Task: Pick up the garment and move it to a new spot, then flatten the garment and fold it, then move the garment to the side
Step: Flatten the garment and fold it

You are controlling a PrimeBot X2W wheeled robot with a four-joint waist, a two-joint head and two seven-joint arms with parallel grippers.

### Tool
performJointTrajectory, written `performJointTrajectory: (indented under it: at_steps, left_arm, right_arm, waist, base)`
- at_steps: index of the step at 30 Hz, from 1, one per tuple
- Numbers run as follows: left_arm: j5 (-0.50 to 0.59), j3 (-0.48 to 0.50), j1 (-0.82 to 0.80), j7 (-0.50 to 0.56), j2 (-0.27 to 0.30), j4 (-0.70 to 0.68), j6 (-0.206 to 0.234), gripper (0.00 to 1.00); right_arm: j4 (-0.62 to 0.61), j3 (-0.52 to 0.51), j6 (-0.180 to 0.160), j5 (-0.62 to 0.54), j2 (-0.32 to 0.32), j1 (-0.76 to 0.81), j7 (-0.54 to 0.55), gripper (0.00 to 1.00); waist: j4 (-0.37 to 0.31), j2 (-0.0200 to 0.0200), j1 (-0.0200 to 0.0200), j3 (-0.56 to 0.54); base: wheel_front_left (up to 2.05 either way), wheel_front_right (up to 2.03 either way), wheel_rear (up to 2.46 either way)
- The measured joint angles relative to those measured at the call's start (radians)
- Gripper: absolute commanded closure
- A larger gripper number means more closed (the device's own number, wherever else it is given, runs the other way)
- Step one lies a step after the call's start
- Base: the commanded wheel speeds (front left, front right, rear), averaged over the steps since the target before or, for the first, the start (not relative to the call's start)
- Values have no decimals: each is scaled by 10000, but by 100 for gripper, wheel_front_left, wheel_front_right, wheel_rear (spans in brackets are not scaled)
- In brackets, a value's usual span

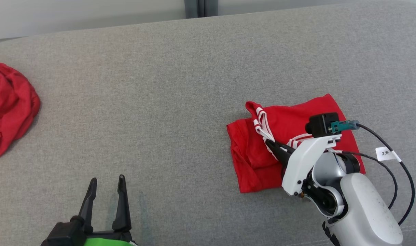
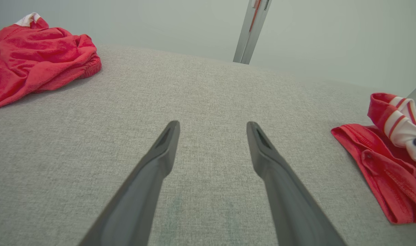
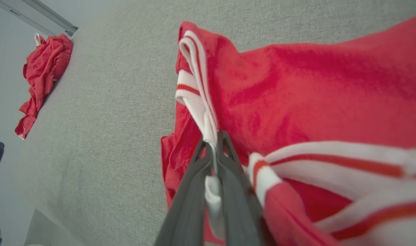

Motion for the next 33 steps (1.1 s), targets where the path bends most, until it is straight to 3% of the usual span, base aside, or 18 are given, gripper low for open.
performJointTrajectory:
  at_steps: [5,6,7,8,15,19,26,30,33]
  left_arm:
    - [6,15,23,0,0,-21,10,0]
    - [6,-6,29,0,0,-19,10,0]
    - [4,-15,37,0,0,-17,12,0]
    - [4,-33,59,0,-2,-12,13,0]
    - [10,-75,205,0,-2,23,46,0]
    - [81,-58,401,0,-2,13,59,0]
    - [280,84,618,0,-2,-63,88,0]
    - [529,215,693,0,-2,-31,12,0]
    - [660,280,766,0,-2,-21,-73,0]
  right_arm:
    - [460,328,0,25,88,16,-441,100]
    - [508,424,0,44,102,13,-558,86]
    - [539,479,0,100,121,5,-652,56]
    - [566,550,0,174,136,-3,-769,0]
    - [-184,767,0,1377,182,26,-2082,0]
    - [-951,424,2,1179,40,485,-2857,0]
    - [-978,-802,0,-890,-1306,1721,-5292,0]
    - [121,-1636,0,-2449,-1580,2479,-7191,0]
    - [913,-2048,0,-3264,-1553,2871,-7984,0]
  waist:
    - [-17,0,0,-95]
    - [-28,1,0,-109]
    - [-38,0,0,-125]
    - [-51,0,0,-151]
    - [-120,0,0,-413]
    - [-190,0,0,-598]
    - [-327,0,0,-958]
    - [-318,1,0,-1215]
    - [-267,1,0,-1451]
  base:
    - [0,0,0]
    - [0,0,0]
    - [0,0,0]
    - [0,0,0]
    - [0,0,0]
    - [0,0,0]
    - [0,0,0]
    - [0,0,0]
    - [0,0,0]
